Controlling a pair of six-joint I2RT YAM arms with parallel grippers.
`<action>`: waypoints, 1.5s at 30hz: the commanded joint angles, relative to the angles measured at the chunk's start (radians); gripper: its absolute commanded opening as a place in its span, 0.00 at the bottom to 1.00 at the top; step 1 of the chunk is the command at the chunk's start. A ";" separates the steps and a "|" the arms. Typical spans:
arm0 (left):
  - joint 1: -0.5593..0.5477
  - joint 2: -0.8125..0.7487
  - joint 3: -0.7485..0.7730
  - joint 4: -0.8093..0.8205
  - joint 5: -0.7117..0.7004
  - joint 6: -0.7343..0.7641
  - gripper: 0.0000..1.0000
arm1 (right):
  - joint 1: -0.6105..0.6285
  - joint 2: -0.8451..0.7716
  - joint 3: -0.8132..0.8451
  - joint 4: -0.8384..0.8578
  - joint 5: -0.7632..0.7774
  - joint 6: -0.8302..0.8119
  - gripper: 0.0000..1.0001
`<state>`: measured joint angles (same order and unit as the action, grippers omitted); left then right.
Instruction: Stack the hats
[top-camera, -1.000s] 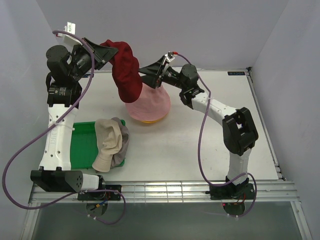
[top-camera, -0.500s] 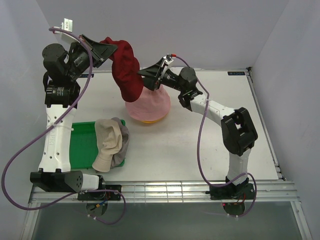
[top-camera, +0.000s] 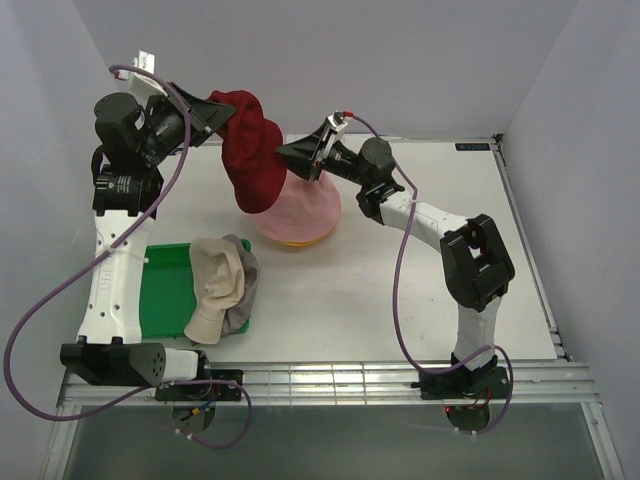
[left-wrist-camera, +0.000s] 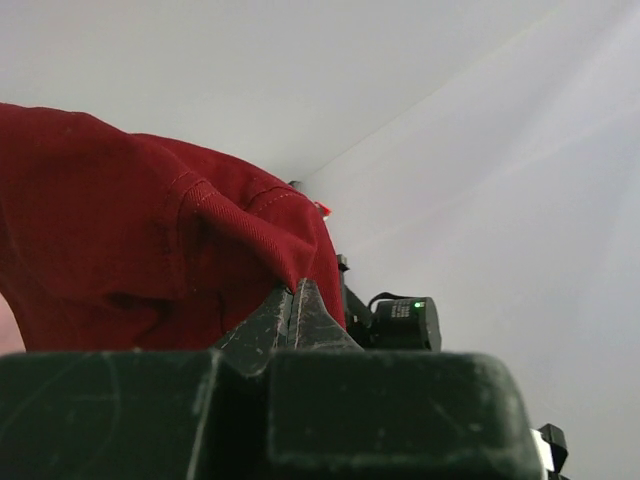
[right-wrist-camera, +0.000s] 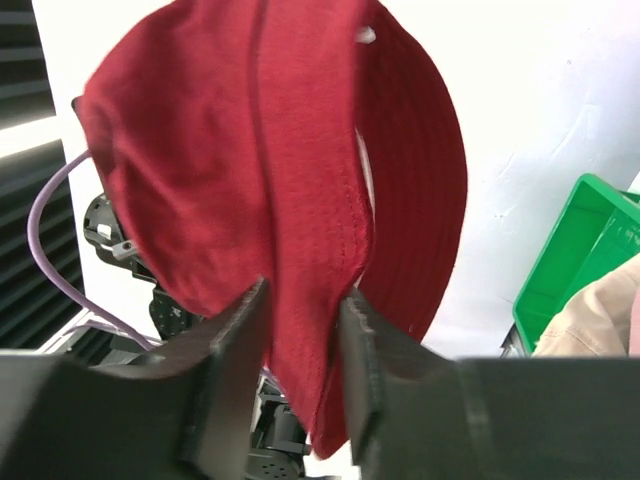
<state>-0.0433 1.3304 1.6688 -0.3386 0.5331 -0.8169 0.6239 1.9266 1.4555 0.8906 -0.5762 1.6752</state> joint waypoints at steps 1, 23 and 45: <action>-0.004 -0.042 0.029 -0.097 -0.047 0.071 0.00 | 0.007 -0.040 0.000 0.033 0.016 -0.022 0.37; -0.003 0.059 0.103 -0.382 -0.134 0.234 0.00 | -0.052 -0.116 0.141 -0.646 0.036 -0.584 0.15; -0.081 0.268 0.244 -0.458 -0.120 0.242 0.02 | -0.158 -0.150 0.036 -0.736 0.055 -0.704 0.13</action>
<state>-0.1104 1.6058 1.8626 -0.7963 0.4255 -0.5835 0.4843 1.8313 1.5150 0.1337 -0.5282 1.0054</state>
